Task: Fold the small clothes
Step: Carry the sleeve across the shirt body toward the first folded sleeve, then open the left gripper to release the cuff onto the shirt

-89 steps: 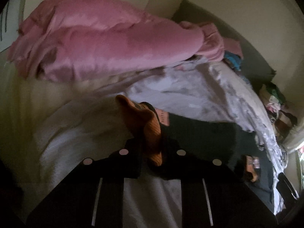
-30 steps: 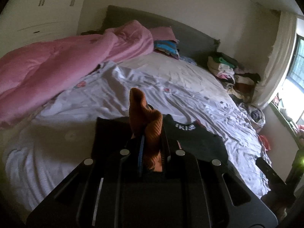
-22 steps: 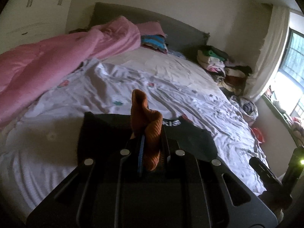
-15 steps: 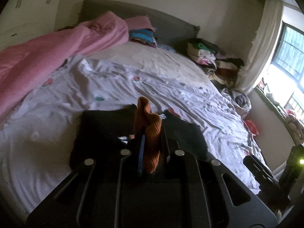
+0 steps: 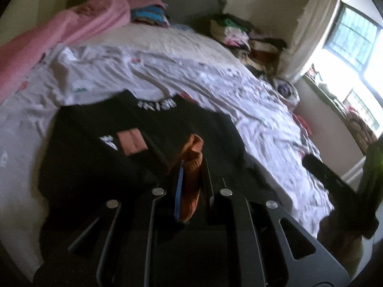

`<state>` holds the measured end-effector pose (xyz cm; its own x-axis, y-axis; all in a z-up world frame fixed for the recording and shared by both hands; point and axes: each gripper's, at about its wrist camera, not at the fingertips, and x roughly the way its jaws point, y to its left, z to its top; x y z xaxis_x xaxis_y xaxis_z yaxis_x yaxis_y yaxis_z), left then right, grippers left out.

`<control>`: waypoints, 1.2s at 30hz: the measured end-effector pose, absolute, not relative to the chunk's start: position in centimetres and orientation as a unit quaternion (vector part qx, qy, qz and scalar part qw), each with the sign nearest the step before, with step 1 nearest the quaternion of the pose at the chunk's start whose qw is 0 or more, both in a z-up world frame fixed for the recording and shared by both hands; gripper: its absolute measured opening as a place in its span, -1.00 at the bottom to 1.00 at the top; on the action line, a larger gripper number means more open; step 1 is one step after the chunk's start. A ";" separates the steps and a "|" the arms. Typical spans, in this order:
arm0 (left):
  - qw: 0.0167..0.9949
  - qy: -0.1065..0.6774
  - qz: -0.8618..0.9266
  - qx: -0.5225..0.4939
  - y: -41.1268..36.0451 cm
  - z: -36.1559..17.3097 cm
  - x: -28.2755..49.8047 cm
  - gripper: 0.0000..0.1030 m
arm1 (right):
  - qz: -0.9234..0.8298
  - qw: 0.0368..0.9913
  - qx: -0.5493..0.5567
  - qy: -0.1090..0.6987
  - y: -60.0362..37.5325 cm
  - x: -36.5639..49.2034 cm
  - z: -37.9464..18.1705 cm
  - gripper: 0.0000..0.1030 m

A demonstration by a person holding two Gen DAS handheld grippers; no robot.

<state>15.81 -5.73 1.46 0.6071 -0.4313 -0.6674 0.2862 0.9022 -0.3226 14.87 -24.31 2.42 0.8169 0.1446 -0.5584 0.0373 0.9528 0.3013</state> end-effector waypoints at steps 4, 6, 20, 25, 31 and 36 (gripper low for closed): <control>0.881 0.407 -0.225 -0.084 -6.6 0.2 15.3 -0.73 | 0.027 0.940 0.133 0.312 -24.1 14.6 1.7 0.91; 0.877 0.412 -0.232 -0.087 -6.5 -0.2 15.3 -0.49 | 0.024 0.939 0.124 0.320 -23.9 14.4 1.3 0.91; 0.903 0.401 -0.145 -0.047 -2.7 -0.2 19.7 0.52 | 0.111 0.903 0.074 0.408 -16.5 15.1 -4.2 0.80; 0.910 0.397 -0.102 -0.066 0.1 0.3 22.8 0.54 | 0.123 0.890 0.081 0.431 -14.5 16.1 -6.3 0.49; 0.916 0.389 -0.063 -0.067 3.5 0.0 24.5 0.54 | 0.129 0.884 0.079 0.442 -13.3 16.7 -7.7 -0.12; 0.916 0.386 -0.048 -0.097 6.5 -0.5 25.1 0.54 | 0.153 0.889 0.081 0.424 -12.5 16.7 -7.6 -0.65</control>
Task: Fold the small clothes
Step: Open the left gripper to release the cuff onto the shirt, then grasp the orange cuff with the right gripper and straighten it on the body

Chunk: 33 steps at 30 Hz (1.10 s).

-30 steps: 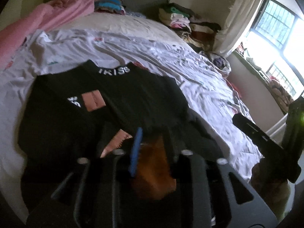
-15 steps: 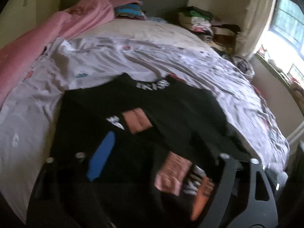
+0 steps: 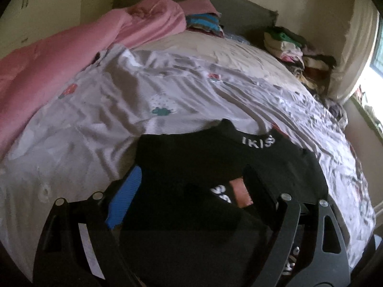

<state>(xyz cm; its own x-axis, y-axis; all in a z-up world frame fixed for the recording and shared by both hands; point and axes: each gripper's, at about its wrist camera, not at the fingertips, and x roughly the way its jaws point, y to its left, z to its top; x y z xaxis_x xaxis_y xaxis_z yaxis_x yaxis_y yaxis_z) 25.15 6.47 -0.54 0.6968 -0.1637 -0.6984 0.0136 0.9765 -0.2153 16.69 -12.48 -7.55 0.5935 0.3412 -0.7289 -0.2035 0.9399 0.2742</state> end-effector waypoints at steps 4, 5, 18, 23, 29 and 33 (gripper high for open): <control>0.917 0.379 -0.034 -0.121 8.7 -0.9 25.1 0.54 | 0.173 0.899 0.079 0.396 -12.4 16.7 -6.0 -0.72; 0.917 0.378 -0.035 -0.125 9.1 -0.9 25.1 0.54 | 0.181 0.905 0.072 0.378 -12.4 16.5 -5.1 -0.72; 0.920 0.357 -0.038 -0.154 12.1 -1.5 25.5 0.54 | 0.185 0.948 -0.068 0.250 -11.6 20.6 5.7 -0.76; 0.922 0.358 -0.057 -0.136 10.6 -1.5 25.4 0.54 | 0.150 0.949 -0.097 0.259 -12.4 23.1 5.5 -0.76; 0.917 0.371 -0.106 -0.104 7.3 -2.2 25.3 0.54 | 0.109 0.947 -0.089 0.288 -14.0 24.5 3.0 -0.76; 0.910 0.388 -0.120 -0.079 5.6 -3.3 25.0 0.53 | 0.096 0.943 -0.083 0.309 -14.8 24.8 1.3 -0.76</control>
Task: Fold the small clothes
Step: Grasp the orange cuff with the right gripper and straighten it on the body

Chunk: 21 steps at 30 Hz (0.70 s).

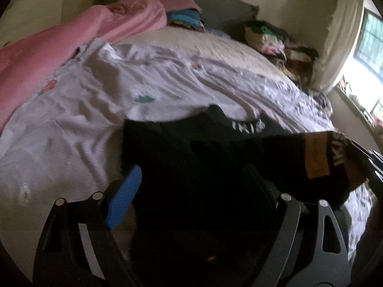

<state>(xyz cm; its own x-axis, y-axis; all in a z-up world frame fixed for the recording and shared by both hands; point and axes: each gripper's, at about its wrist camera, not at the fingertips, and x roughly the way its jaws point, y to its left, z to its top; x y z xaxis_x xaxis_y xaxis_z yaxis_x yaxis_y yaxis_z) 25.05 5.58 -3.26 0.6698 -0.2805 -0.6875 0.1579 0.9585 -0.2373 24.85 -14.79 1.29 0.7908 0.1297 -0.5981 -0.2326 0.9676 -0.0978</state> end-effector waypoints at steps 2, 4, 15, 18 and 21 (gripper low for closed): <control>0.907 0.394 -0.128 -0.071 4.8 -3.7 25.0 0.53 | 0.089 0.940 -0.081 0.319 -15.1 25.0 0.5 -0.76; 0.906 0.397 -0.132 -0.062 4.2 -4.0 24.9 0.53 | 0.086 0.938 -0.083 0.324 -15.3 25.0 -0.1 -0.76; 0.896 0.413 -0.148 -0.063 3.9 -4.7 25.2 0.30 | 0.058 0.933 -0.073 0.348 -16.0 25.2 -2.3 -0.67; 0.894 0.418 -0.151 -0.058 3.6 -4.9 25.1 0.14 | 0.044 0.935 -0.067 0.344 -16.5 25.0 -2.4 -0.65; 0.891 0.424 -0.155 -0.052 3.1 -5.2 25.0 0.02 | 0.026 0.936 -0.057 0.347 -17.4 24.9 -2.6 -0.60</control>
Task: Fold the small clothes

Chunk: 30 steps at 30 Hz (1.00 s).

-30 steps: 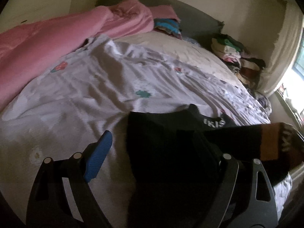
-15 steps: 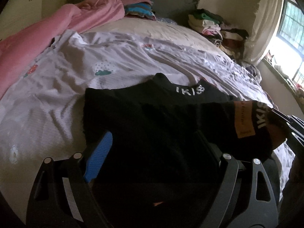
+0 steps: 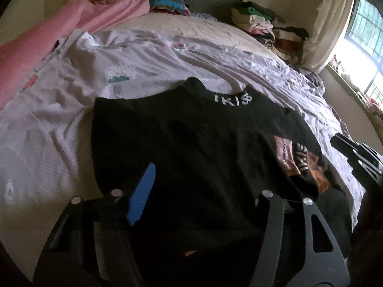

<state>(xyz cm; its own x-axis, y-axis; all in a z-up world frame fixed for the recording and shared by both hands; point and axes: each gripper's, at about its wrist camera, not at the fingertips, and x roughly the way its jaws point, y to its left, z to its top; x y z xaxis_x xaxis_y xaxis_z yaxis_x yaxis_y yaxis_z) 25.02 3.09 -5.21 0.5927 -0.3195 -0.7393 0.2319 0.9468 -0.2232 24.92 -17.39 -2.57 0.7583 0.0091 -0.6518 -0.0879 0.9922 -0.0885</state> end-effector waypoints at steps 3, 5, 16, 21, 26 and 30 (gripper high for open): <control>0.886 0.433 -0.158 -0.044 2.7 -5.6 24.9 -0.26 | 0.002 0.928 -0.040 0.369 -18.4 25.3 -3.3 -0.57; 0.882 0.442 -0.162 -0.036 2.3 -6.0 24.7 -0.34 | 0.001 0.921 -0.022 0.388 -18.8 25.6 -4.0 -0.50; 0.878 0.455 -0.148 0.012 1.4 -7.4 24.1 -0.36 | 0.064 0.899 -0.040 0.431 -14.2 25.3 -6.3 -0.23; 0.874 0.460 -0.157 -0.001 1.9 -7.4 24.2 -0.36 | 0.043 0.884 -0.039 0.463 -15.4 26.2 -8.3 -0.16; 0.873 0.461 -0.159 -0.001 2.0 -7.3 24.1 -0.36 | 0.041 0.889 -0.029 0.454 -15.5 25.7 -8.4 -0.13; 0.873 0.460 -0.163 -0.009 2.1 -6.9 23.9 -0.31 | 0.050 0.902 -0.010 0.429 -15.8 24.4 -7.1 0.23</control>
